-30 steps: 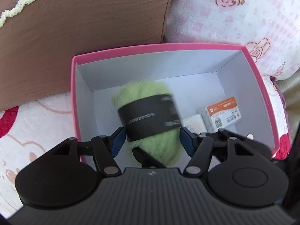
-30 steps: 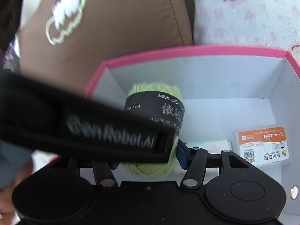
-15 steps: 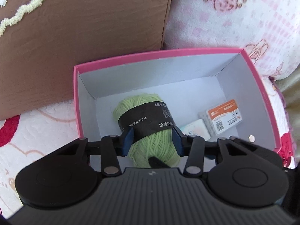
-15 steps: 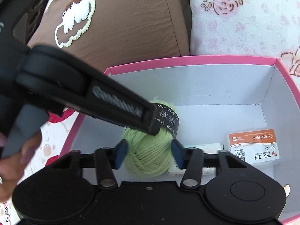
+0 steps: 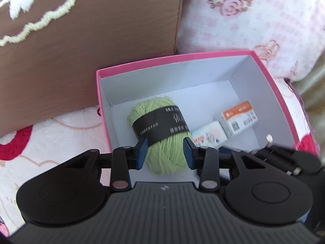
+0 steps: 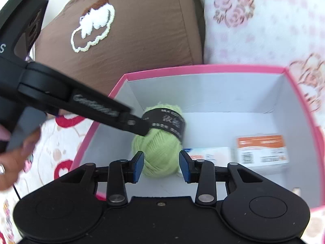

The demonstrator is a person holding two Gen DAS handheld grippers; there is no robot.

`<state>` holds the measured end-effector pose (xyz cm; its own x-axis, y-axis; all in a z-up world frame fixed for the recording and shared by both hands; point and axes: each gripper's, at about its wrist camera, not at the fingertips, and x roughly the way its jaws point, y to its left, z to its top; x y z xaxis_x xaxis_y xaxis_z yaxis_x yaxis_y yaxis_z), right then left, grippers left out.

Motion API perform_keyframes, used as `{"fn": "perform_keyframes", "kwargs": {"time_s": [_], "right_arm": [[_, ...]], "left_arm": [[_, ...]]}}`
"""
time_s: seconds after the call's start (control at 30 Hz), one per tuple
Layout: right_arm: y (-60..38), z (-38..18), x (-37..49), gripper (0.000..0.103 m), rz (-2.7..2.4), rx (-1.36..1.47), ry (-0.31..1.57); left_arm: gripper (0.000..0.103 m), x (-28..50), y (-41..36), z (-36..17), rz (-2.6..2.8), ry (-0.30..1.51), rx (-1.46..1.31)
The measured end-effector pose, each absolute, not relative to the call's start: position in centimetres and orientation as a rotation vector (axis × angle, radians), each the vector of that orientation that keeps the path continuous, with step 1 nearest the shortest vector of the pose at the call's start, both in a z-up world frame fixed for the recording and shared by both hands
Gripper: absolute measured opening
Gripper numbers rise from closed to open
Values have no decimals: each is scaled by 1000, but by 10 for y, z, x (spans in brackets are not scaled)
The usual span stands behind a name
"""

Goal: Organize objects
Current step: 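Lower the yarn ball into the pink box and open the left gripper, then withdraw the left tool from the box toward the orange makeup sponge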

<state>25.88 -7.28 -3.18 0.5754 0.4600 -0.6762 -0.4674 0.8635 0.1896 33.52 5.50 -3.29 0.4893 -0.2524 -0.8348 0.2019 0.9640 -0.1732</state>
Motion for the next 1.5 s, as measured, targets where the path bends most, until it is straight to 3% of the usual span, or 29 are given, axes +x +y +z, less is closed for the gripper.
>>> {"fn": "perform_keyframes", "kwargs": {"time_s": [0.4, 0.67, 1.07, 1.27, 1.5], "right_arm": [[-107, 18, 212, 42, 451, -216, 787], [-147, 58, 183, 43, 465, -197, 770], [-161, 70, 140, 44, 481, -245, 787], [-158, 71, 136, 46, 489, -230, 813], [-157, 81, 145, 47, 487, -96, 856]], "left_arm": [[38, 274, 77, -8, -326, 1001, -217], [38, 222, 66, 22, -309, 1013, -208], [54, 166, 41, 57, -361, 1073, -153], [55, 139, 24, 61, -372, 1140, -67], [58, 118, 24, 71, -419, 1084, -73]]}}
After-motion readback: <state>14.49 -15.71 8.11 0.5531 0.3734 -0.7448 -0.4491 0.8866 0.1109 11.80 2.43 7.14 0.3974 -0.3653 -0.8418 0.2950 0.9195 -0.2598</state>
